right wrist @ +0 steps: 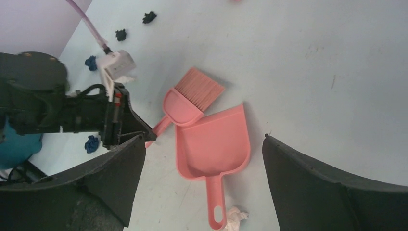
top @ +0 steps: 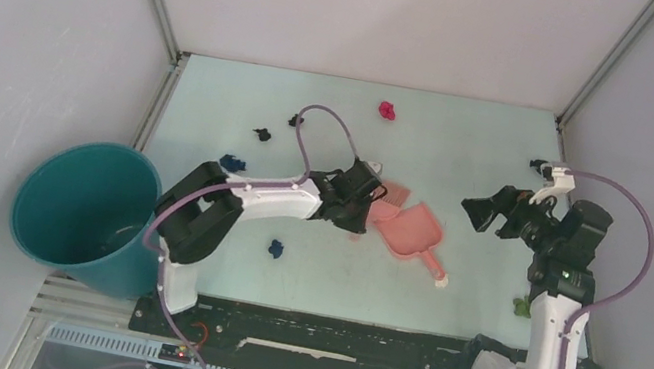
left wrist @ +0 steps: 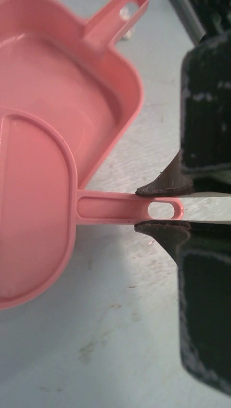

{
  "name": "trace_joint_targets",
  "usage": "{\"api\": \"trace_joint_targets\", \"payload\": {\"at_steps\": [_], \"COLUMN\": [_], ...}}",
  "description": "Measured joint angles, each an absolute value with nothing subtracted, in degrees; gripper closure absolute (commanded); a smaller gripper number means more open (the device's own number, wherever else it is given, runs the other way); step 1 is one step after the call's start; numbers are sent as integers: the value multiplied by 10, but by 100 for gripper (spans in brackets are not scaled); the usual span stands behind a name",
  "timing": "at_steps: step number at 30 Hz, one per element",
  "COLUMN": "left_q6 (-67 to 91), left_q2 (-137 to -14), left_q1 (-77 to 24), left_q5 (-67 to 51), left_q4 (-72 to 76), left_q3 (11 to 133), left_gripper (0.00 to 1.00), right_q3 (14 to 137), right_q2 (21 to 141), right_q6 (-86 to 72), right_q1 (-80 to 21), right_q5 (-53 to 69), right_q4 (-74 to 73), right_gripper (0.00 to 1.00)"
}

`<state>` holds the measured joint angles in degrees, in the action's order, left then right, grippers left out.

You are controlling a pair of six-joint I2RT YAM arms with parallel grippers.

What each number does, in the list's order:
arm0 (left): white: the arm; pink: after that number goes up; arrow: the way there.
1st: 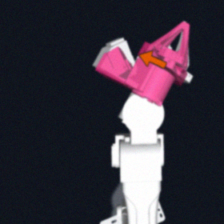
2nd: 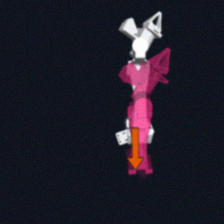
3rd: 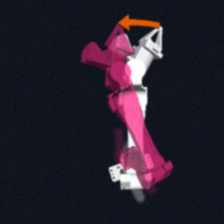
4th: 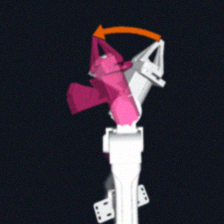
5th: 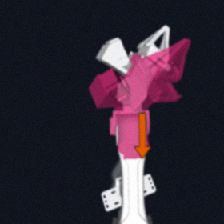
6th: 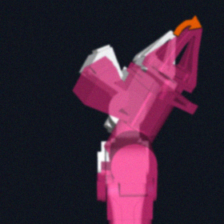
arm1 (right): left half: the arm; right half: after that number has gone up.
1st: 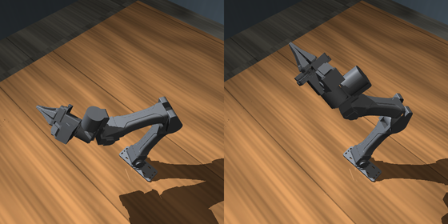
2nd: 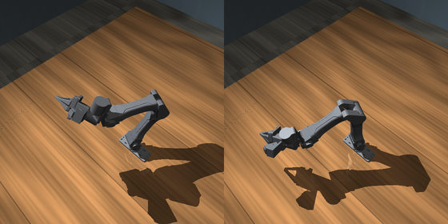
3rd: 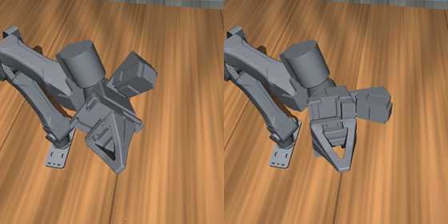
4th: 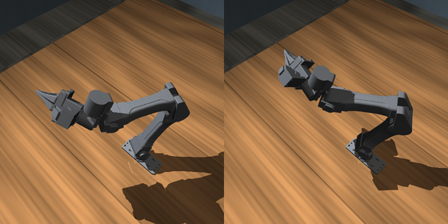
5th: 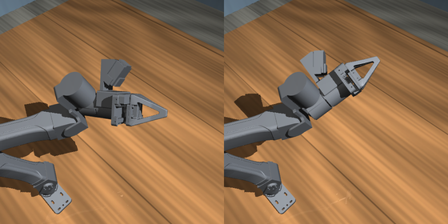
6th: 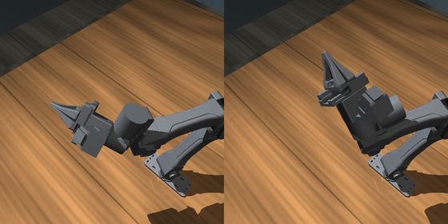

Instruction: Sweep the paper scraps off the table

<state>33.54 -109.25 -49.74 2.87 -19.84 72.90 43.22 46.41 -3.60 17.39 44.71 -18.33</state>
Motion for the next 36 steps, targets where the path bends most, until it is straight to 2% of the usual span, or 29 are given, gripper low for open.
{"api": "trace_joint_targets", "payload": {"at_steps": [10, 15, 18, 22, 30, 36], "left_q6": [475, 538, 566, 592, 616, 625], "left_q2": [-986, -984, -984, -984, -982, -969], "left_q1": [-509, -521, -537, -551, -564, -578], "left_q5": [17, 10, 8, -4, -7, -6], "left_q4": [-82, -23, 9, 37, 54, 58], "left_q3": [633, 625, 625, 626, 626, 626], "left_gripper": [100, 100, 100, 100, 100, 100], "right_q3": [432, 432, 430, 426, 411, 401], "right_q2": [555, 602, 621, 630, 626, 616], "right_q6": [-34, -64, -87, -113, -137, -145], "right_q1": [88, 41, 17, -30, -60, -57], "right_q5": [450, 456, 456, 443, 371, 342], "right_q4": [-188, -173, -159, -132, -93, -73], "right_gripper": [21, 11, 11, 15, 28, 54]}}
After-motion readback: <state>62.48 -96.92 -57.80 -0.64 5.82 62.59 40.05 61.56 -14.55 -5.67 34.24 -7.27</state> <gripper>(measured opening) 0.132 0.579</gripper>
